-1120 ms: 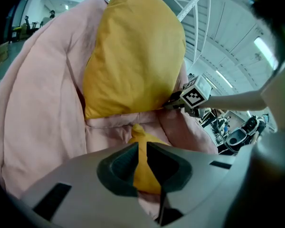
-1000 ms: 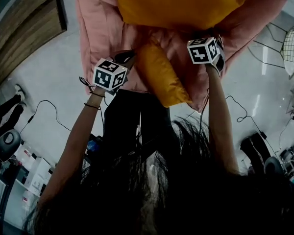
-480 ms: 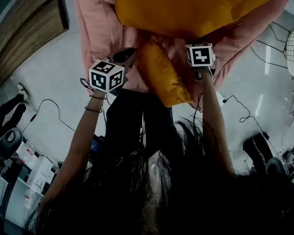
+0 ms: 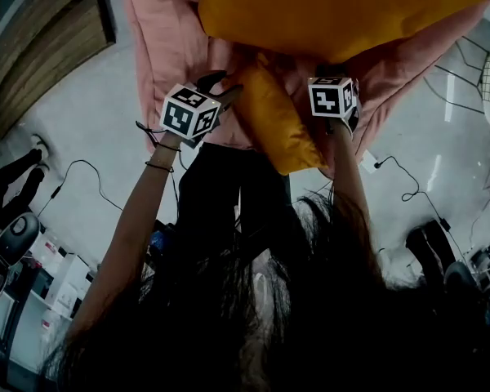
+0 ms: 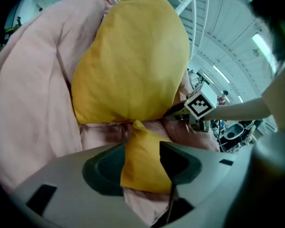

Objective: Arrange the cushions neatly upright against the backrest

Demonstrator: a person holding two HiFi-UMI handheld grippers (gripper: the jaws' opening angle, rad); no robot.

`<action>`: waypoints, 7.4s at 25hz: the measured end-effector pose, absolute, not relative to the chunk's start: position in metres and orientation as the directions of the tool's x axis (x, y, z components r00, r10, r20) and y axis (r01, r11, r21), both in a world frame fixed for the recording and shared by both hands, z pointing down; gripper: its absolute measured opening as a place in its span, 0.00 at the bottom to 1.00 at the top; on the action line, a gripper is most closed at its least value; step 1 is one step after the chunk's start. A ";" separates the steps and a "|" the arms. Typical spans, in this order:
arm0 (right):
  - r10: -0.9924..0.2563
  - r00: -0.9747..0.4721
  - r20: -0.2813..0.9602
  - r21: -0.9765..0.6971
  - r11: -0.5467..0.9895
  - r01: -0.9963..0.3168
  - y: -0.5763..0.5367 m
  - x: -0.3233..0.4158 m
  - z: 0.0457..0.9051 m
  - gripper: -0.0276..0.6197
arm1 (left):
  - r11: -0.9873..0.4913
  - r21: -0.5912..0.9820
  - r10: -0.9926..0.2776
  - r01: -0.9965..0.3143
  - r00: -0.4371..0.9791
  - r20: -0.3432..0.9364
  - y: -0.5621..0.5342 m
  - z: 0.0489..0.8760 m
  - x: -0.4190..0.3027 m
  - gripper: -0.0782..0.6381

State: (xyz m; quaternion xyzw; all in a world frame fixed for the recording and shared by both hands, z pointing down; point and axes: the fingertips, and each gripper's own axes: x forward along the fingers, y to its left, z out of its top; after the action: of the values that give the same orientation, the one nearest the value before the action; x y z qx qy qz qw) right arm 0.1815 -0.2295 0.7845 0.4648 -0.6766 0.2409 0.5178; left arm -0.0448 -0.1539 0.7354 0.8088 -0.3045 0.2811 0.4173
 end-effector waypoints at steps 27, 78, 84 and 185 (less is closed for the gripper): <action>-0.361 -0.157 0.919 -0.369 -0.650 -0.664 0.046 0.181 0.751 0.40 | -0.464 0.512 -0.059 -0.723 0.602 0.796 -0.195 0.802 0.015 0.42; -0.290 -0.296 0.910 -0.269 0.131 -0.954 -0.197 0.166 0.789 0.16 | -0.158 0.370 -0.381 -0.915 0.402 0.833 -0.252 0.772 -0.101 0.22; -0.330 -0.267 0.905 -0.234 0.135 -0.963 -0.197 0.167 0.788 0.16 | -0.121 0.382 -0.400 -0.916 0.397 0.826 -0.252 0.774 -0.102 0.23; -0.724 -0.591 0.357 -0.425 0.437 -0.792 0.291 0.022 0.397 0.20 | -0.619 0.411 -0.621 -0.669 0.737 0.265 0.282 0.365 -0.070 0.29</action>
State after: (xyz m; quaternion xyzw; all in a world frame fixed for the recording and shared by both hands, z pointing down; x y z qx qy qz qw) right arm 0.0217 0.2909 0.3969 0.4483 -0.8455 0.2837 0.0607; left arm -0.0697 0.2824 0.3653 0.8984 -0.3591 0.0484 0.2483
